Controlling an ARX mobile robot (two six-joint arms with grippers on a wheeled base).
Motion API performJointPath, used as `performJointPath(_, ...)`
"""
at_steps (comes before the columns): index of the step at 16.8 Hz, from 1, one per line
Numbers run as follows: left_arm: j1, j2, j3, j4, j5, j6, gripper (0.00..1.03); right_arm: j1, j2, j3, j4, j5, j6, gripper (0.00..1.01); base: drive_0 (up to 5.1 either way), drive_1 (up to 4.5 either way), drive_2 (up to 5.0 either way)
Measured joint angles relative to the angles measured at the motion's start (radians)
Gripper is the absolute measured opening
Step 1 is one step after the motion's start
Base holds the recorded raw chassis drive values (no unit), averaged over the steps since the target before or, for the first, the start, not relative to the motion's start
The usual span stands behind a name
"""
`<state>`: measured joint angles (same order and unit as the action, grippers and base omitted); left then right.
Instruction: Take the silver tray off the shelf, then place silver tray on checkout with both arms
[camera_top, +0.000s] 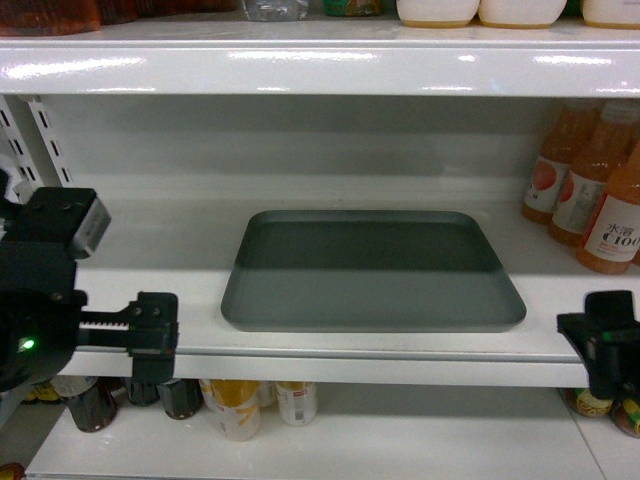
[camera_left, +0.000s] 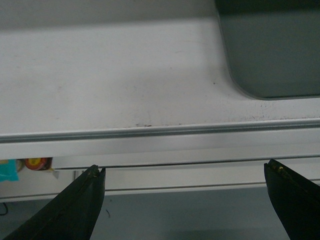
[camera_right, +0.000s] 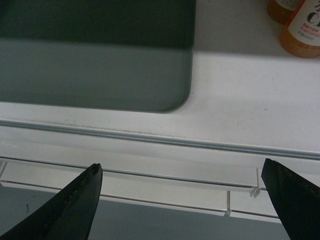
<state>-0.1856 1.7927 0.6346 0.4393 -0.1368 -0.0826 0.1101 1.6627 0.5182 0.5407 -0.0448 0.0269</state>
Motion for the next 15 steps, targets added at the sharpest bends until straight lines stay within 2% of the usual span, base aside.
performJointPath(2, -0.005, 0.037, 0.044, -0.024, 0.003, -0.017, 0.98, 0.008, 0.049, 0.046, -0.003, 0.007, 0.010, 0.98, 0.0, 0.00, 0.0)
performJointPath(4, -0.017, 0.122, 0.154, -0.073, 0.017, -0.044, 0.98, 0.018, 0.152, 0.165, -0.046, 0.015, 0.043, 0.98, 0.0, 0.00, 0.0)
performJointPath(6, -0.020, 0.201, 0.246, -0.114, 0.027, -0.075, 0.98, 0.029, 0.239, 0.270, -0.081, 0.030, 0.060, 0.98, 0.0, 0.00, 0.0)
performJointPath(12, -0.029, 0.362, 0.448, -0.194, 0.033, -0.119, 0.98, 0.027, 0.470, 0.570, -0.219, 0.113, 0.067, 0.98, 0.0, 0.00, 0.0)
performJointPath(15, -0.029, 0.415, 0.535, -0.241, 0.034, -0.128, 0.98, 0.020, 0.571, 0.708, -0.293, 0.119, 0.070, 0.98, 0.0, 0.00, 0.0)
